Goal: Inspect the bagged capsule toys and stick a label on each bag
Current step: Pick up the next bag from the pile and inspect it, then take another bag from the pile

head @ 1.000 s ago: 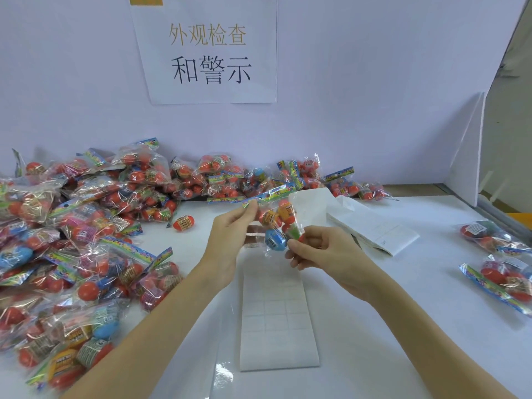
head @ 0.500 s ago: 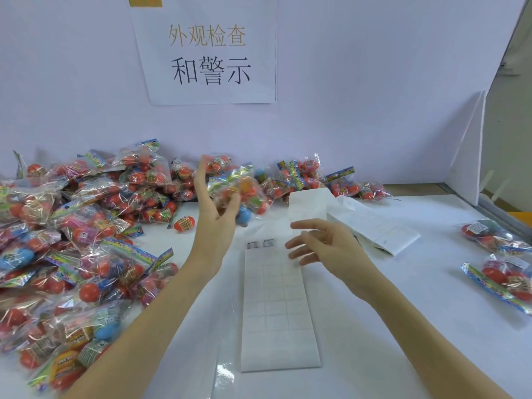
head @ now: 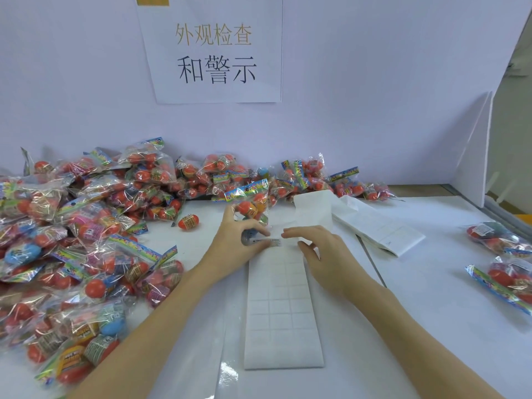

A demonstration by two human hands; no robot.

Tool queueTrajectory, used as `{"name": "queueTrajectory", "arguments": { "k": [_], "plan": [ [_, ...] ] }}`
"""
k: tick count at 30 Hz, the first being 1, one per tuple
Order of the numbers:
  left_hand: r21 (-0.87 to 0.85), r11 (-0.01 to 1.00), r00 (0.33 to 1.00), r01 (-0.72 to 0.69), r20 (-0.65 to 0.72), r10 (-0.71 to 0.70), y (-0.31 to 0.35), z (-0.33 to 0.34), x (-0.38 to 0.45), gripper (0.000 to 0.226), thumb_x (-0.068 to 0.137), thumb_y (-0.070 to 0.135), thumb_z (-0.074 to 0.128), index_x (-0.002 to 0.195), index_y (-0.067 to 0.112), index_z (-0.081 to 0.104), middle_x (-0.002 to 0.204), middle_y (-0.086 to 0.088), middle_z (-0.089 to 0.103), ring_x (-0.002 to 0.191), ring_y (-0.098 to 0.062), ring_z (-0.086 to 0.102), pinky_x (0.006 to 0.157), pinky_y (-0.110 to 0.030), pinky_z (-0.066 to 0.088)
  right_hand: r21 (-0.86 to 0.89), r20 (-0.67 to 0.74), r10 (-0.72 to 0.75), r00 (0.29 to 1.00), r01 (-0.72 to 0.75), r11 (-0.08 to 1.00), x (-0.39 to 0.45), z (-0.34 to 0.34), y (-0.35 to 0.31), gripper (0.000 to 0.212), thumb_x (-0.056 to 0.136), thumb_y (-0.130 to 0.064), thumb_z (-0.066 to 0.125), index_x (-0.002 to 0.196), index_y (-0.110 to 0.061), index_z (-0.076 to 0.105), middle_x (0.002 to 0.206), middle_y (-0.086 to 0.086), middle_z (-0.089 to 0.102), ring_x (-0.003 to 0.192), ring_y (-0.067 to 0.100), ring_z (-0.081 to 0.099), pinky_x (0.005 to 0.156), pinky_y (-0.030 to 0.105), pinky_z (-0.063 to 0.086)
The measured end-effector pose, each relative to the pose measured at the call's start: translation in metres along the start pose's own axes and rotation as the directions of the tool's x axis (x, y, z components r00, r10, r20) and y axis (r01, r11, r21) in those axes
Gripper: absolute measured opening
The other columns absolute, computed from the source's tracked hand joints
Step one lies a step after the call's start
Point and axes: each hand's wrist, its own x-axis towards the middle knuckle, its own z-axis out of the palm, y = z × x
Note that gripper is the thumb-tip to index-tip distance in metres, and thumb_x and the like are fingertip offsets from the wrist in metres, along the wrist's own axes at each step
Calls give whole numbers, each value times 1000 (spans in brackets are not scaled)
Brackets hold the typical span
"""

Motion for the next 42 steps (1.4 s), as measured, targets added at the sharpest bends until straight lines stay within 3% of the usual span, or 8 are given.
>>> {"name": "queueTrajectory", "arguments": {
  "k": [4,10,15,19,24,28,35,42],
  "plan": [
    [35,999,998,-34,-42,36,0,2,1,6,87,24,84,91,23,80,114,12,43,113,-18,56,102,-29,47,-37,8,25,1000,-25,999,2,3,3,36,103,-3,54,129,-21,71,127,-13,68,124,10,56,107,27,44],
    [16,996,993,-93,-77,94,2,9,2,7,95,27,74,91,22,78,108,-1,44,100,6,49,89,-3,34,-45,-132,-48,990,42,998,6,2,3,18,98,-21,72,116,-22,75,109,-10,71,104,10,56,92,20,43],
    [-3,985,983,-171,-72,170,3,17,0,14,97,27,72,90,16,76,106,7,43,98,11,48,88,-5,34,-42,-124,-51,991,46,998,7,3,4,8,94,-22,77,100,-22,72,93,-13,64,95,11,55,85,19,41],
    [-23,986,985,-164,-55,162,3,17,1,12,97,23,72,89,15,75,107,0,43,91,0,51,82,-4,36,-96,-122,-85,989,73,993,9,2,5,3,97,-21,72,99,-23,71,86,-12,63,88,10,55,82,22,40],
    [-40,994,994,-106,11,106,5,17,1,17,104,20,62,88,21,67,102,0,40,80,-7,47,73,-16,38,-83,-148,-85,985,74,994,9,-1,7,12,99,-16,70,105,-22,78,88,-9,68,89,16,59,85,31,46],
    [-5,996,995,-93,-25,92,5,17,0,20,104,21,61,86,17,65,98,1,40,79,-4,47,72,-11,36,-111,-156,-135,979,118,987,8,0,3,21,98,-10,71,113,-20,80,94,-3,73,91,22,63,84,37,51],
    [-4,999,998,-33,-51,32,4,16,2,23,105,19,59,85,11,66,93,-2,38,69,-8,42,68,-13,36,-172,-150,-253,956,227,959,7,1,0,31,97,-3,70,122,-19,78,112,0,74,100,22,68,85,36,55],
    [-20,999,999,-27,-47,26,8,14,2,29,104,19,59,77,27,60,90,-5,41,80,-8,44,68,-12,34,-201,-194,-290,937,251,947,8,4,-2,23,94,-12,76,114,-22,81,109,-1,72,92,18,62,80,24,49]
  ]
}}
